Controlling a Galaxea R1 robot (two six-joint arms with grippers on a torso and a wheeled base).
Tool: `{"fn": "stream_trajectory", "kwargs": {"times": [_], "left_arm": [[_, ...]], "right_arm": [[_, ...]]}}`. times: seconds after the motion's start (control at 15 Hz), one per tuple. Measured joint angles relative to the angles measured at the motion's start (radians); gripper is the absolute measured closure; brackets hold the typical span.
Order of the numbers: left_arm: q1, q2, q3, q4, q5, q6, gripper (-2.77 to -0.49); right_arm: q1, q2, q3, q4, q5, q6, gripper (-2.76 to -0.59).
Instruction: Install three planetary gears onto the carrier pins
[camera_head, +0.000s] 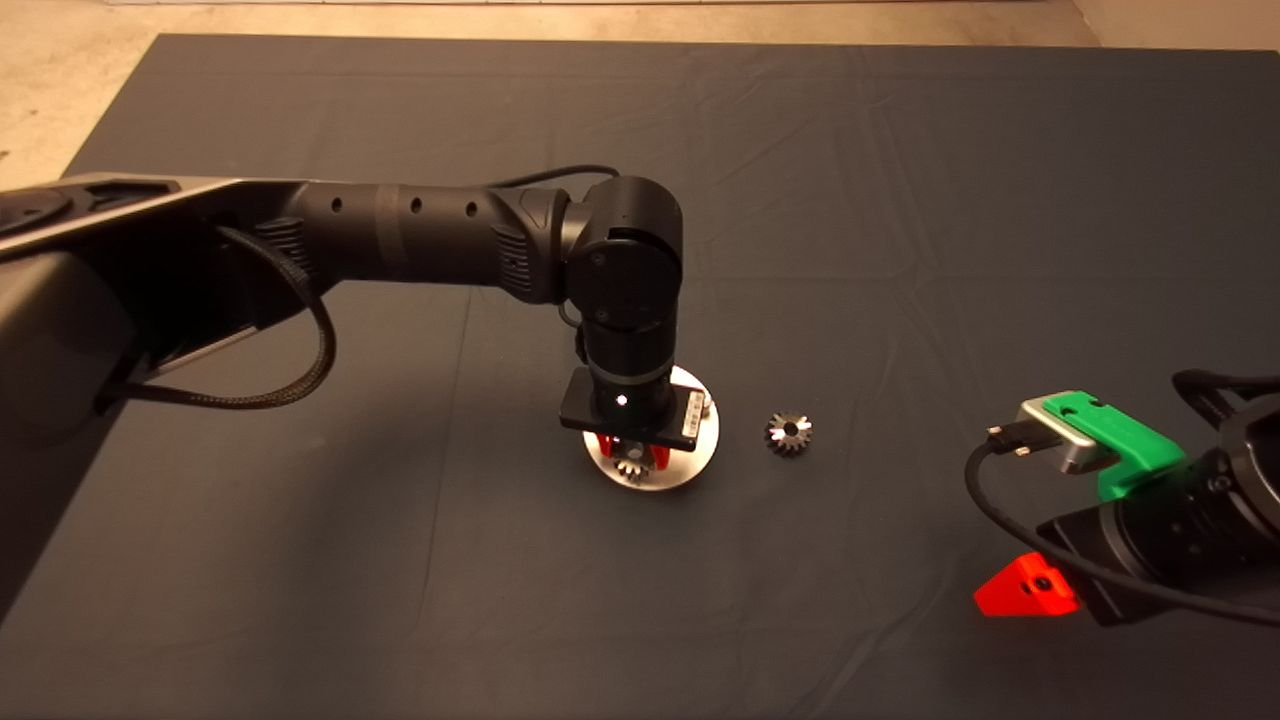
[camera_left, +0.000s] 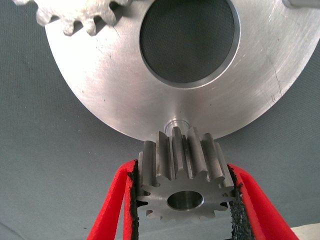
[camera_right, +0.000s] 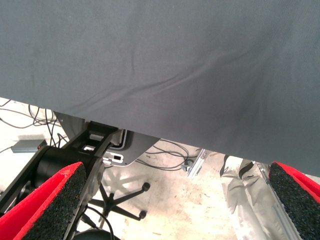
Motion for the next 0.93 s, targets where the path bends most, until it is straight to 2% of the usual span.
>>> {"fn": "stream_trajectory", "kwargs": {"times": [0.6, 0.8, 0.93], "left_arm": [[0.001, -0.009, 0.011, 0.000, 0.000, -0.006, -0.88], [0.016, -0.009, 0.011, 0.000, 0.000, -0.007, -0.88], [0.016, -0.009, 0.011, 0.000, 0.000, -0.007, -0.88]], "right_arm": [[0.000, 0.000, 0.000, 0.000, 0.000, 0.000, -2.73], [-0.001, 0.000, 0.000, 0.000, 0.000, 0.000, -2.73], [-0.001, 0.000, 0.000, 0.000, 0.000, 0.000, -2.73]]}}
